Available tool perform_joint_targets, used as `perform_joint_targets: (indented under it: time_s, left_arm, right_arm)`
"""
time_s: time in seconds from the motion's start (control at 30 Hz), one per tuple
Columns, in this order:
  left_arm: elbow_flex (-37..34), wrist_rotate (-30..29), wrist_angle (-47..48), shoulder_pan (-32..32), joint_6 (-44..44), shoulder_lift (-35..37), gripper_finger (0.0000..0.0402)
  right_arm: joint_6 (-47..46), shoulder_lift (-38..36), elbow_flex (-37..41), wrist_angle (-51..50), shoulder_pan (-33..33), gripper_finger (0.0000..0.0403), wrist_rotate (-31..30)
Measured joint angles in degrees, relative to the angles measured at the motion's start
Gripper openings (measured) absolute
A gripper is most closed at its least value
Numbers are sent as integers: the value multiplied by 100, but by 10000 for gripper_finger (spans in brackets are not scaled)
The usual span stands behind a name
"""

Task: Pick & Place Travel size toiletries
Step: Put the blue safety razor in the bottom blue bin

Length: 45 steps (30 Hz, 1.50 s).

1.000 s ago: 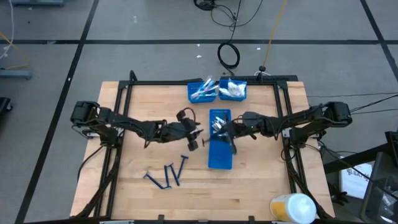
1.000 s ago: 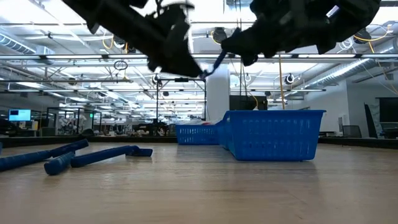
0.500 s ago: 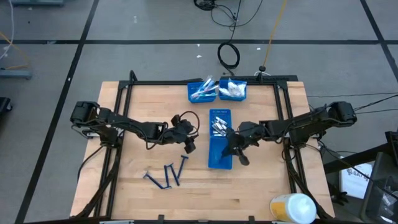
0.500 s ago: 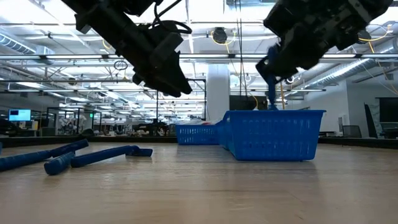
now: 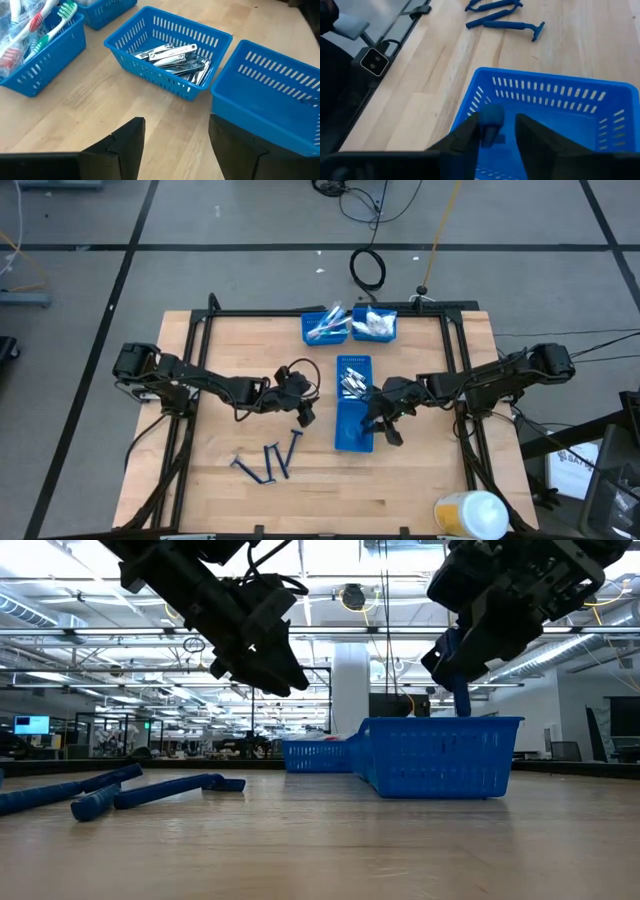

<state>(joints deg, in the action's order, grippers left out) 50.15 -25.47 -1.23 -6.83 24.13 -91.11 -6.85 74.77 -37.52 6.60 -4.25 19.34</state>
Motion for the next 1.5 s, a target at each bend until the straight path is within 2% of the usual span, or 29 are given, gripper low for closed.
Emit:
perform_joint_targets:
  time_s: [0.3, 0.47, 0.6, 0.73, 0.83, 1.2, 1.4, 1.5]
  left_arm:
    - [0, -7, -4, 0, -2, 0, 211]
    - [0, -9, -4, 0, 2, 0, 211]
    - [0, -9, -4, 0, 5, 0, 211]
    - [0, -10, -4, 0, 9, 0, 211]
    - [0, -11, -5, 0, 18, 0, 211]
    - [0, -15, -6, 0, 27, 0, 212]
    - [0, -15, -5, 0, 40, 0, 212]
    - [0, 127, 36, -11, 108, -33, 212]
  right_arm:
    - [-85, 1, 0, 281, 0, 200, -913]
    - [-149, 3, 0, 175, 2, 226, -1222]
    - [-142, 3, 0, 366, -6, 227, -1118]
    - [-149, 3, 0, 769, -37, 220, -410]
    - [-147, 3, 0, 1037, -115, 218, -117]
    - [11, 3, 0, 1181, -291, 215, -172]
    - [22, 3, 0, 1161, -287, 213, -748]
    - [22, 3, 0, 1159, -289, 212, -753]
